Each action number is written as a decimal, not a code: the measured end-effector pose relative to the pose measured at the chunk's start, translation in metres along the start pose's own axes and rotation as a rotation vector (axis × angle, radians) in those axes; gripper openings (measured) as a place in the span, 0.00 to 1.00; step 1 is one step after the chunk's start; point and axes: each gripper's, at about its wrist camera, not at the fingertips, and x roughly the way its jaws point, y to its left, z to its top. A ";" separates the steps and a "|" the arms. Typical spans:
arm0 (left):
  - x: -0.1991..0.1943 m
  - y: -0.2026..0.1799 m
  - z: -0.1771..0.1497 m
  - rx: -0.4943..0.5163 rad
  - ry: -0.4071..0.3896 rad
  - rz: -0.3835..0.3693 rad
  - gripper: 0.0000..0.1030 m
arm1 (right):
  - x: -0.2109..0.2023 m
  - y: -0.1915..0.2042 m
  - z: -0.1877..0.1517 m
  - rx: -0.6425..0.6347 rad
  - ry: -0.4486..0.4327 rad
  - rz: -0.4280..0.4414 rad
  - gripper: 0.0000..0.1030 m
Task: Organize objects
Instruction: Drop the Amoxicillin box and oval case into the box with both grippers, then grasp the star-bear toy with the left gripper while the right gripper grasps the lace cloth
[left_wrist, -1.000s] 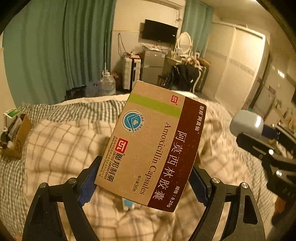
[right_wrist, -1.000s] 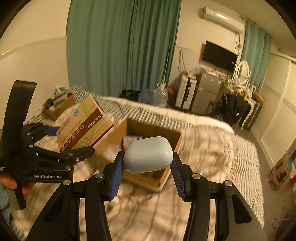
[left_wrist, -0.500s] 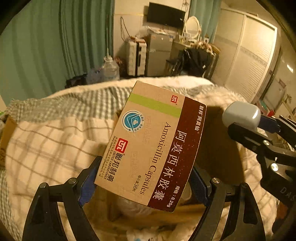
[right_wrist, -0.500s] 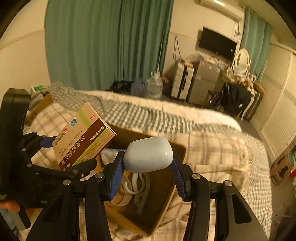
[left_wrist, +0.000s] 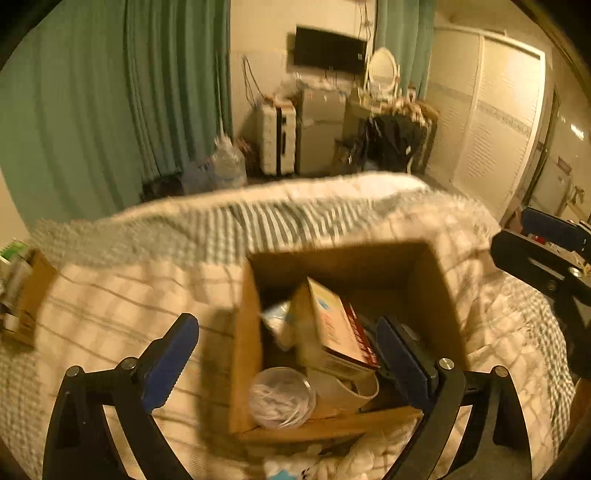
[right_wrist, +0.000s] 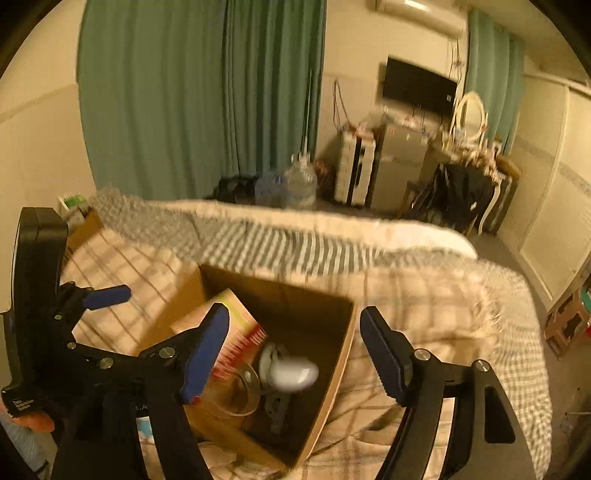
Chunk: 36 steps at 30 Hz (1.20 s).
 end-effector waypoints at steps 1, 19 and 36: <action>-0.016 0.003 0.003 -0.007 -0.019 0.000 0.97 | -0.015 0.003 0.005 -0.007 -0.019 0.000 0.77; -0.097 0.069 -0.097 -0.256 -0.086 0.010 1.00 | -0.092 0.077 -0.074 -0.107 -0.035 -0.012 1.00; -0.020 0.093 -0.161 -0.178 0.099 0.087 1.00 | 0.092 0.127 -0.177 -0.188 0.414 0.054 0.78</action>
